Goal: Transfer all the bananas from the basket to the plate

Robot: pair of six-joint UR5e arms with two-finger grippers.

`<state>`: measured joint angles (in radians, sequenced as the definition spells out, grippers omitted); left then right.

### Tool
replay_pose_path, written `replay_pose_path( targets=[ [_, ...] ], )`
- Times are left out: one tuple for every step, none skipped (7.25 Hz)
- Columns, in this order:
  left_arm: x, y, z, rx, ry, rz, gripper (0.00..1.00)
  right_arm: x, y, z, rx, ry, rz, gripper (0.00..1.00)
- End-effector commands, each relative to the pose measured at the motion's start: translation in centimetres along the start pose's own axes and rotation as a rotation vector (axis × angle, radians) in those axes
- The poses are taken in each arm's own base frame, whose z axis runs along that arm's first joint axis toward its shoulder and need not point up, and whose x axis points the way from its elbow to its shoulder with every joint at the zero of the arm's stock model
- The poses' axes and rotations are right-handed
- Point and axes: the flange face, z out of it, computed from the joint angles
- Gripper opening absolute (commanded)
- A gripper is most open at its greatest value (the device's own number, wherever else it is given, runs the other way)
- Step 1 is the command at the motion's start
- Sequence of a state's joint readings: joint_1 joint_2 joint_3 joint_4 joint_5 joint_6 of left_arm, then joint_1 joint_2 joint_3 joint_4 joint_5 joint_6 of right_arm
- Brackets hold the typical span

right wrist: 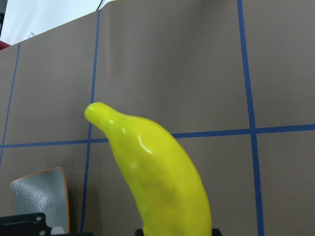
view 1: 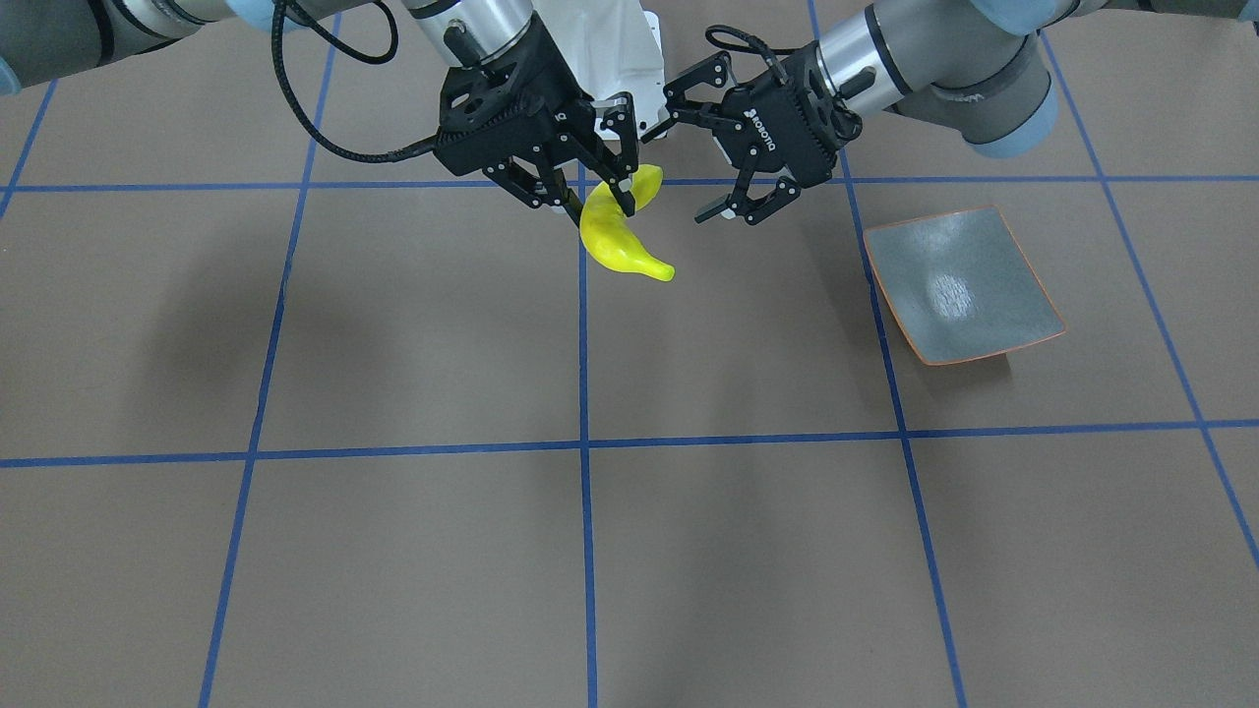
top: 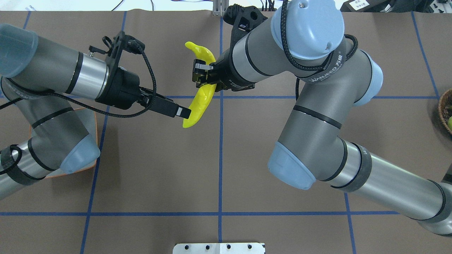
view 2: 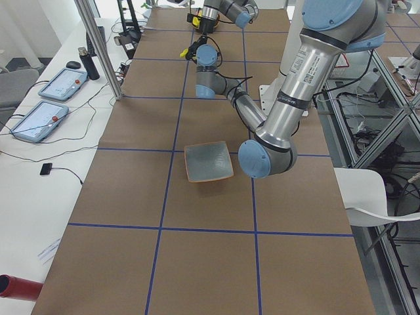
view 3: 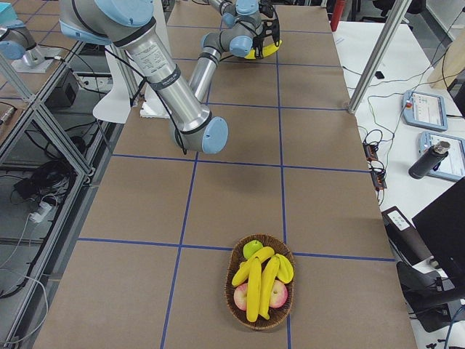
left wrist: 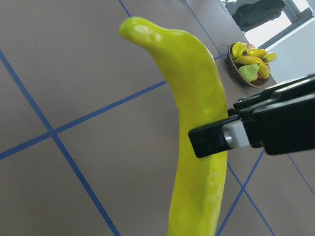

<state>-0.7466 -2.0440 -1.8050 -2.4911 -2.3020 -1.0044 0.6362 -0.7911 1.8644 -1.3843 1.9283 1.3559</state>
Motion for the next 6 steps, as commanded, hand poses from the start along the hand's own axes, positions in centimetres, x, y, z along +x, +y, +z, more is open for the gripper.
replay_pose_path(
  targets=[
    [0.9,0.8,1.0,-0.018,0.02,0.003,0.99,-0.6,0.7,-0.2,-0.002,-0.028,-0.02,0.0],
    [1.2,0.8,1.1,-0.018,0.028,0.009,0.99,-0.6,0.9,-0.1,-0.003,-0.029,-0.025,0.0],
    [1.4,0.7,1.1,-0.015,0.033,0.013,0.88,-0.7,1.0,-0.1,-0.004,-0.031,-0.027,0.0],
    [1.4,0.7,1.1,-0.015,0.033,0.014,0.8,-0.9,1.4,-0.1,-0.007,-0.046,-0.035,0.0],
    [1.4,0.7,1.1,-0.015,0.033,0.014,0.75,-1.0,1.7,-0.1,-0.007,-0.069,-0.044,0.0],
    [1.4,0.7,1.1,-0.015,0.033,0.016,0.73,-1.2,2.0,0.0,-0.009,-0.072,-0.048,0.0]
  ],
)
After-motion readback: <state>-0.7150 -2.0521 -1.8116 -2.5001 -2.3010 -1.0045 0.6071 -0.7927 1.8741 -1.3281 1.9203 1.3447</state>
